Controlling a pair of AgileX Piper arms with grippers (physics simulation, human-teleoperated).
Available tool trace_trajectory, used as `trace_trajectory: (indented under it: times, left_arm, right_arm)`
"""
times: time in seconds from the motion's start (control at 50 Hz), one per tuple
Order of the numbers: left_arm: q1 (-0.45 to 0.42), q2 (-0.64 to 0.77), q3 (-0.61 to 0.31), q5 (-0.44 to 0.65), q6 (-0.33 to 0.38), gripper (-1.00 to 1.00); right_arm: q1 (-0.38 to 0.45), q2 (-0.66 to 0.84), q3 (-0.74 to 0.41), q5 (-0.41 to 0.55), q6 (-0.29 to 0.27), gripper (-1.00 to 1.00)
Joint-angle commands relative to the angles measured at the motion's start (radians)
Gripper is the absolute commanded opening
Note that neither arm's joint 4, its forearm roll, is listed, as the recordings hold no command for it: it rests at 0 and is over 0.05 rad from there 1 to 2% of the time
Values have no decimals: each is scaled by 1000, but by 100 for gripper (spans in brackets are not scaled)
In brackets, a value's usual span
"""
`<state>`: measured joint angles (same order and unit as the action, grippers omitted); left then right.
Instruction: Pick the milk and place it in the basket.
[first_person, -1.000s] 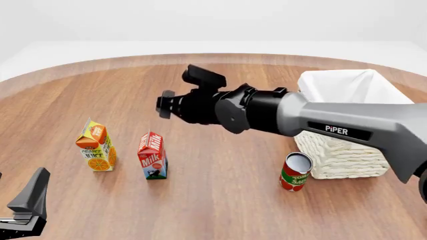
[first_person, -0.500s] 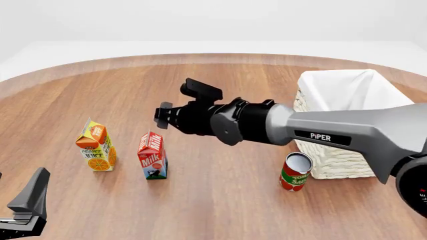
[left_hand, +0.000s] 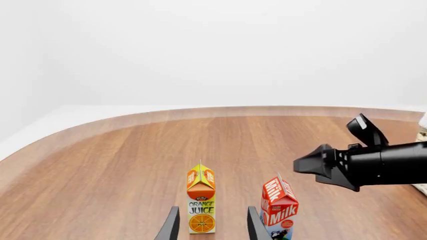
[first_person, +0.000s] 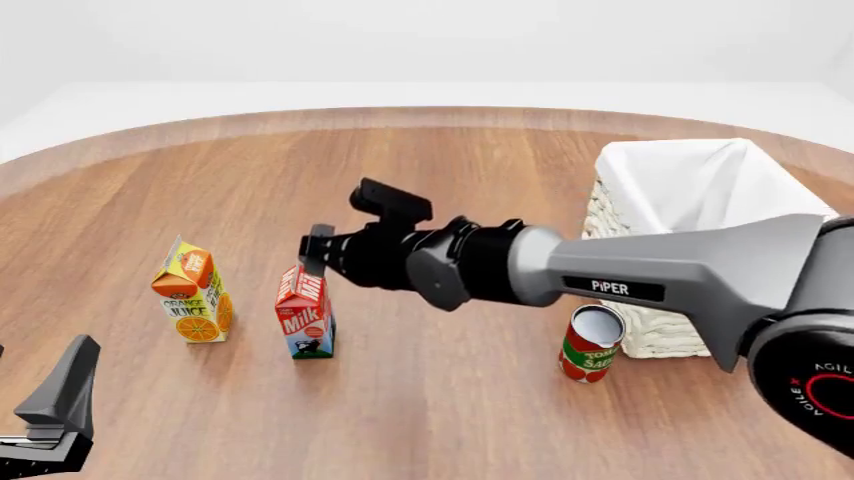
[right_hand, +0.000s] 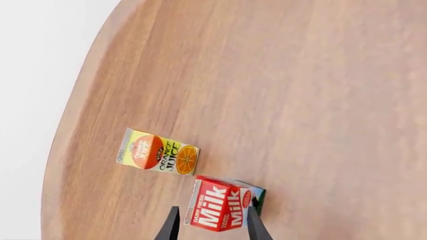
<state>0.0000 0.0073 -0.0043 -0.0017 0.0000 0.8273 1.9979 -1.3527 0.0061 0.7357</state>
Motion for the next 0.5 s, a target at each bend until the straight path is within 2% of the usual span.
trace_trajectory:
  times: [0.02, 0.5]
  left_arm:
    - [0, 0, 0, 0, 0, 100]
    - [0, 0, 0, 0, 0, 100]
  right_arm:
    - [6, 29, -15, -10, 9, 100]
    - [28, 87, -58, -9, 22, 100]
